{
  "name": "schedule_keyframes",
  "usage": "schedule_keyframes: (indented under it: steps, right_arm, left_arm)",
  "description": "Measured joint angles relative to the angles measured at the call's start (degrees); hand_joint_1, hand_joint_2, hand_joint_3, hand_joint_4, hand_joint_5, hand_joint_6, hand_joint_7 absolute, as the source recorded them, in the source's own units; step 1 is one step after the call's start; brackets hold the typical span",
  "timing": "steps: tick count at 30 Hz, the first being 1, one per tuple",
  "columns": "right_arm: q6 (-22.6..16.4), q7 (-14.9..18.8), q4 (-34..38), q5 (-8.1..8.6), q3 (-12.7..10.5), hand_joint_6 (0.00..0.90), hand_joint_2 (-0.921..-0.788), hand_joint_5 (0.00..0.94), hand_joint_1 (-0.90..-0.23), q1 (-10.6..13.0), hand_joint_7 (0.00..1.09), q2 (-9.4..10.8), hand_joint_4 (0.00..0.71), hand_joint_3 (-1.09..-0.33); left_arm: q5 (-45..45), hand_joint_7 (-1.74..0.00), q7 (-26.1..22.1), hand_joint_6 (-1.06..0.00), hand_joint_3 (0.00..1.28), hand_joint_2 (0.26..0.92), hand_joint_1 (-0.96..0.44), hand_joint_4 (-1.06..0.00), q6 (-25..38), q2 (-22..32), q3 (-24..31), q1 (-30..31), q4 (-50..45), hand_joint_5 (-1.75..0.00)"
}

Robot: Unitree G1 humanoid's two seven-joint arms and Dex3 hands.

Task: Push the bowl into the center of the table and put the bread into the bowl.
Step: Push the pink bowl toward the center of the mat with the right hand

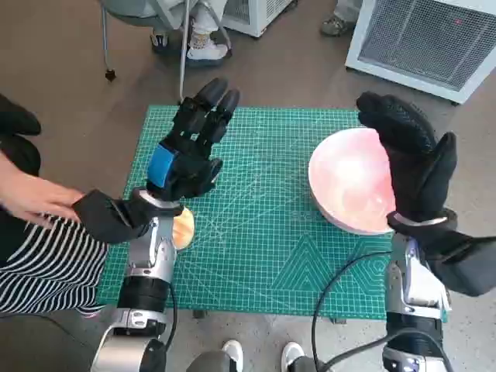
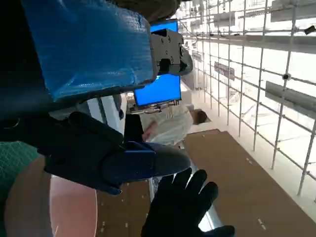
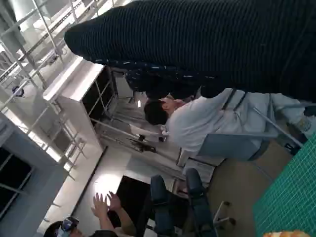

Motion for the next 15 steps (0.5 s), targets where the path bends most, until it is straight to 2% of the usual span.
schedule_keyframes:
  steps: [15]
  right_arm:
    - [-0.57, -0.01, -0.07, -0.02, 0.01, 0.135, -0.921, 0.001, -0.688, 0.02, 0.36, 0.14, 0.191, -0.746]
  left_arm:
    - [0.03, -0.43, -0.09, 0.0, 0.41, 0.921, -0.68, -0.06, 0.0, 0.46, -0.02, 0.0, -0.21, 0.0]
